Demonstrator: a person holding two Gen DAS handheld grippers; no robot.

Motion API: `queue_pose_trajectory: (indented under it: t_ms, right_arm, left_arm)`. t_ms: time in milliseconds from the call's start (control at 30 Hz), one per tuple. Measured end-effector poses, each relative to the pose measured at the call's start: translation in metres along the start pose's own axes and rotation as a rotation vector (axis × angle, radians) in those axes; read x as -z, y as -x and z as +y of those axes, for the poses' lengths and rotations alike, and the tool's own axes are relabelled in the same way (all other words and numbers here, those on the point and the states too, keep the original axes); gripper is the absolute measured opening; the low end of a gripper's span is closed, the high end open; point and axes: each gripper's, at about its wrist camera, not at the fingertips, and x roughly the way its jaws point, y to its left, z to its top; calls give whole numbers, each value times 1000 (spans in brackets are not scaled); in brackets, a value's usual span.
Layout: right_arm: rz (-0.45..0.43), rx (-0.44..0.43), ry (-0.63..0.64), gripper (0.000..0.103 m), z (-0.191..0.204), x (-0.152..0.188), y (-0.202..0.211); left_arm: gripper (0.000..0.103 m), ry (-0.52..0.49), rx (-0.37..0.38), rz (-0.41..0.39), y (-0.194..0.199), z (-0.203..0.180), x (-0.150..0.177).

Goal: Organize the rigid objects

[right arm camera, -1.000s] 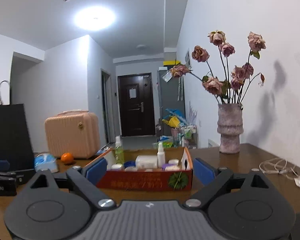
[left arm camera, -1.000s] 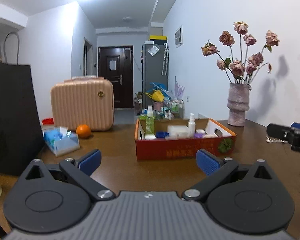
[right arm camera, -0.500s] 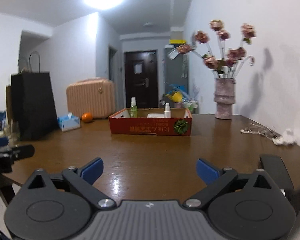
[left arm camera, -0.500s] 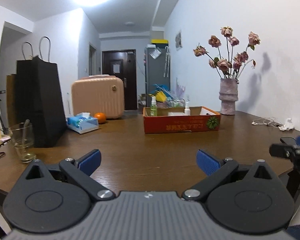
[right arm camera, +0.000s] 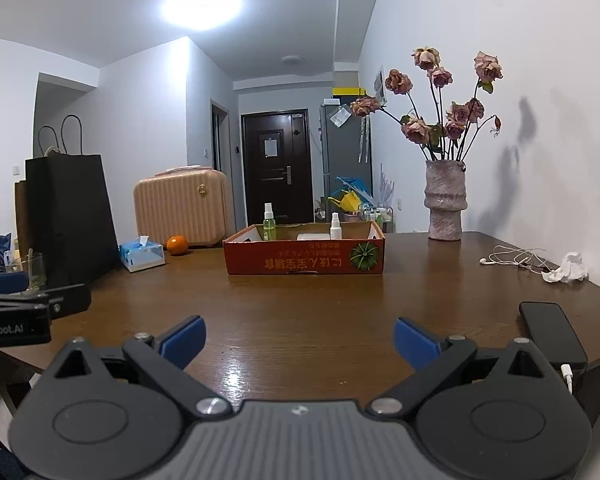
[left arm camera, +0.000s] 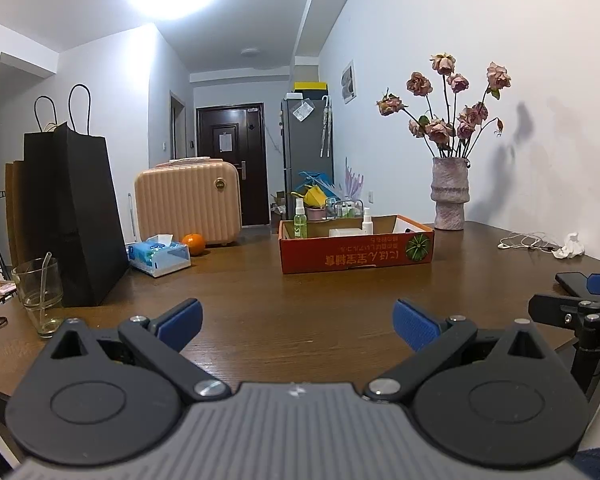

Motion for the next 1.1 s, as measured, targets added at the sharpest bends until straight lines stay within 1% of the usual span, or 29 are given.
queue_pose_trajectory:
  t_ms: [433,1100]
  right_arm:
    - [-14,-10,3,102,0,1,1]
    - [-8,-14,-8,102,0,2,1]
  left_arm:
    - [103,-6,3,-13,0,1,2]
    - [103,-9,7,-12,0,2,2]
